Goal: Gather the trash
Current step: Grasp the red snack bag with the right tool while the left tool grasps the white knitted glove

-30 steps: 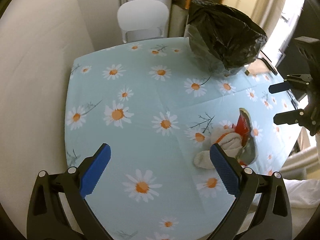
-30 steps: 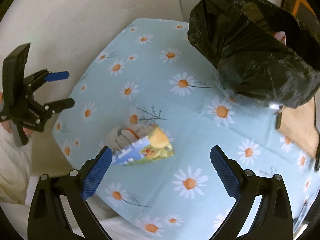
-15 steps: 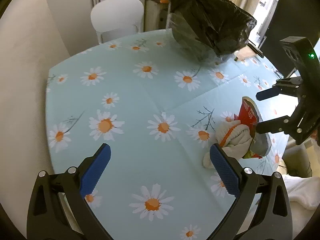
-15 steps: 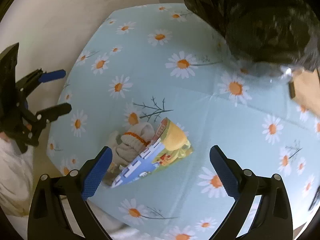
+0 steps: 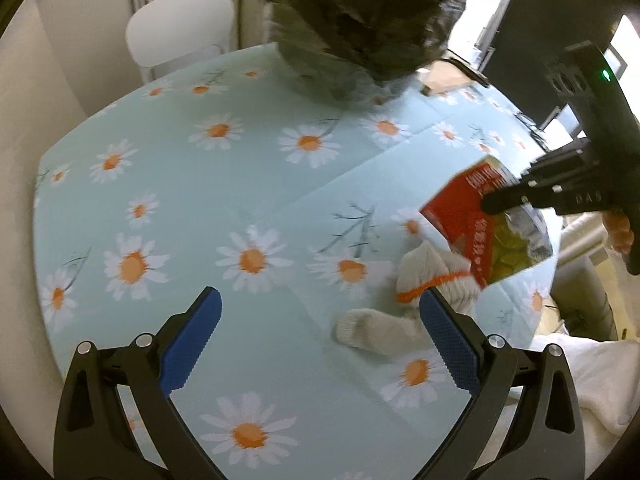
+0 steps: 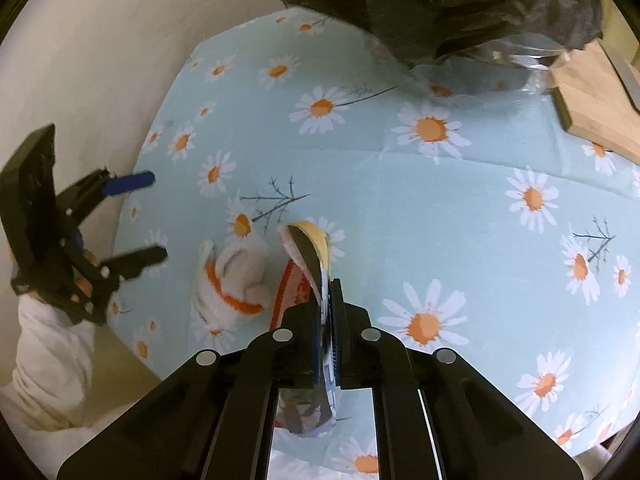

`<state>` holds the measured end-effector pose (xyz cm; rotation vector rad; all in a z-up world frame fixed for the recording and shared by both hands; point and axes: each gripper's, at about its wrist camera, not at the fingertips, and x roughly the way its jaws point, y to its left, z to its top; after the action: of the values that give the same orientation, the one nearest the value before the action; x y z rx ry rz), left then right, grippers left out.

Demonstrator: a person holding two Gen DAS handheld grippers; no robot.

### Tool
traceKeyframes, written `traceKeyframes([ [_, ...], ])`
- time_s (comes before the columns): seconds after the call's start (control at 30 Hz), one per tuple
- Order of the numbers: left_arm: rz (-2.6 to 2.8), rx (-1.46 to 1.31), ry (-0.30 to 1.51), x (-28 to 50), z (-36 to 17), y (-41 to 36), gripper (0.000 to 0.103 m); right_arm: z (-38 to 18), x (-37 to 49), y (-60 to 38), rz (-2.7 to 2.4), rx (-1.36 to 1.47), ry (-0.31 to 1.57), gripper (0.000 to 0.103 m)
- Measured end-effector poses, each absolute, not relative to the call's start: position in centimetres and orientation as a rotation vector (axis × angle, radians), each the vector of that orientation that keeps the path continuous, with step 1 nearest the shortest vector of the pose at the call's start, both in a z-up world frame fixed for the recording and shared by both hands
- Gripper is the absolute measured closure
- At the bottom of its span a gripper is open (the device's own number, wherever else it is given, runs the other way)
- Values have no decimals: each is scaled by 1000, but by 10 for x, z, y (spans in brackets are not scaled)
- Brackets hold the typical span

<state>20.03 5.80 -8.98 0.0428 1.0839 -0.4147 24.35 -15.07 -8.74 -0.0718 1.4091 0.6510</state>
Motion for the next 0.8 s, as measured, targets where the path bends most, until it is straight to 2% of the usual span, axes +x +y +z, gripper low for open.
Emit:
traceKeyframes([
  [0.8,-431,-26,1223,179,-116,-22,6,-71,274,-206,726,-210,1429,98],
])
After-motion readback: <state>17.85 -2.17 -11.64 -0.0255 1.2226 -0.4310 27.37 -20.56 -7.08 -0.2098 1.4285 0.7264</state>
